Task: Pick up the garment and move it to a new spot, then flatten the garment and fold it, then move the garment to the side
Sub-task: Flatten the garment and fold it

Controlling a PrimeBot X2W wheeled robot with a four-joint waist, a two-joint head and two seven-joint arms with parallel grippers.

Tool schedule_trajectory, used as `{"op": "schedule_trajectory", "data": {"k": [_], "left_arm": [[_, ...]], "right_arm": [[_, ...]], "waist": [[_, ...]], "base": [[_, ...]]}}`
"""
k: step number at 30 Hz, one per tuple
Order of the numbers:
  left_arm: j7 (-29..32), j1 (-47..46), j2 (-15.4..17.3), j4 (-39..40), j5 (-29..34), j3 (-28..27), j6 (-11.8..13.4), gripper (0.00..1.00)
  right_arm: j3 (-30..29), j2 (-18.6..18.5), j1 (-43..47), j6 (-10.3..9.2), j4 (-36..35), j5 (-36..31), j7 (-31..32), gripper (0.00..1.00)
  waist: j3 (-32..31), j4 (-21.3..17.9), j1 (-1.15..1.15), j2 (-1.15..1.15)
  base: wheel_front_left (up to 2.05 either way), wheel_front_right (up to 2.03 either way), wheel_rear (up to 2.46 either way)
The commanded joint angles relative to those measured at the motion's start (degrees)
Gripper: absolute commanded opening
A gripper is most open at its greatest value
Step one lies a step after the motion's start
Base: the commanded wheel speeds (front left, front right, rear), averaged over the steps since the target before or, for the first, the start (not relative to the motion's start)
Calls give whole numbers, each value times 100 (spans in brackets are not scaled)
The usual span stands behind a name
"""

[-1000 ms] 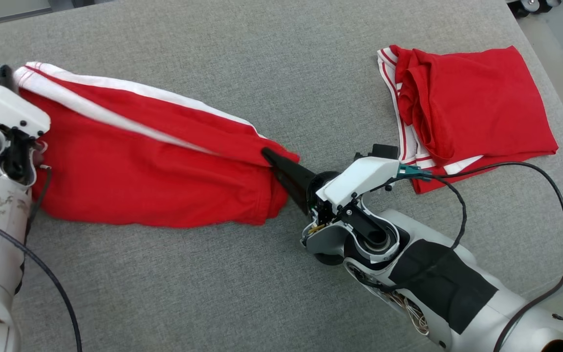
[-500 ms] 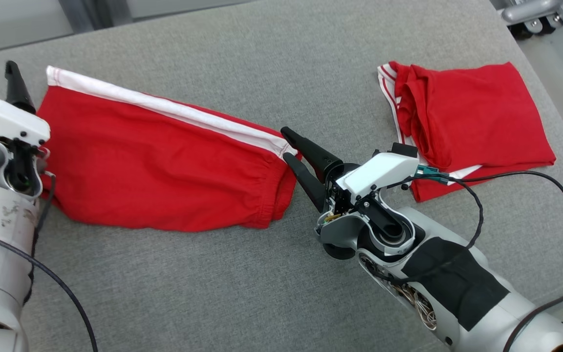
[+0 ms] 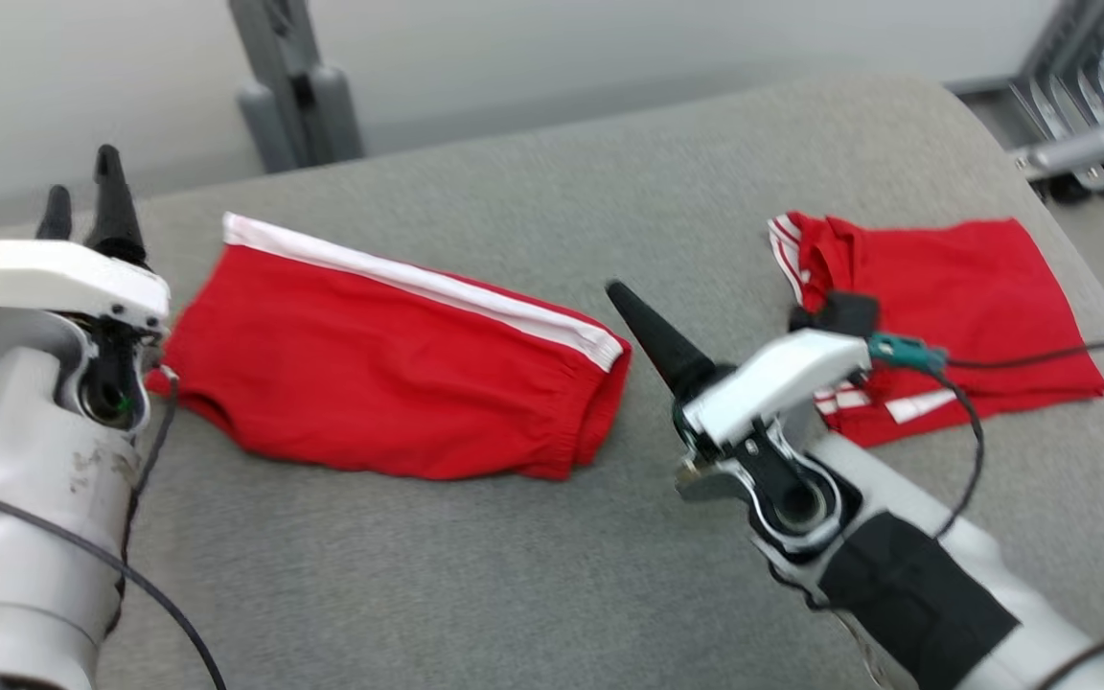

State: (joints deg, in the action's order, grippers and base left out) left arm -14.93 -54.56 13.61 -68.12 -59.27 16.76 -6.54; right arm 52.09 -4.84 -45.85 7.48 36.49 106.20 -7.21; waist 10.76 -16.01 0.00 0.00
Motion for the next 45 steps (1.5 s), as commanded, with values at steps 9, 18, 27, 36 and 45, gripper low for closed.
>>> {"op": "schedule_trajectory", "data": {"k": [9,18,27,36,45], "left_arm": [[-25,1742,-248,2069,1270,-852,-83,100],[-26,3734,-843,4145,2674,-1710,-97,100],[-26,5005,-1055,5318,3183,-1656,-101,100],[-26,5590,-1055,5488,3652,-1210,238,100],[-26,5543,-1052,5462,3925,-1078,473,100]], "right_arm": [[133,-798,905,3,-222,-2010,-798,100],[-1316,-892,2135,3,-547,-3357,-801,100],[-2506,-611,3161,3,-868,-4175,-794,100],[-3124,-425,3572,3,-1089,-5251,-796,100],[-3858,-177,3763,2,-1183,-7117,-795,100]], "waist": [[-984,910,0,0],[-1222,1404,0,0],[-1333,1689,0,0],[-1342,1770,0,0],[-1319,1739,0,0]], "base": [[0,0,0],[0,0,0],[0,0,0],[0,0,0],[0,0,0]]}}
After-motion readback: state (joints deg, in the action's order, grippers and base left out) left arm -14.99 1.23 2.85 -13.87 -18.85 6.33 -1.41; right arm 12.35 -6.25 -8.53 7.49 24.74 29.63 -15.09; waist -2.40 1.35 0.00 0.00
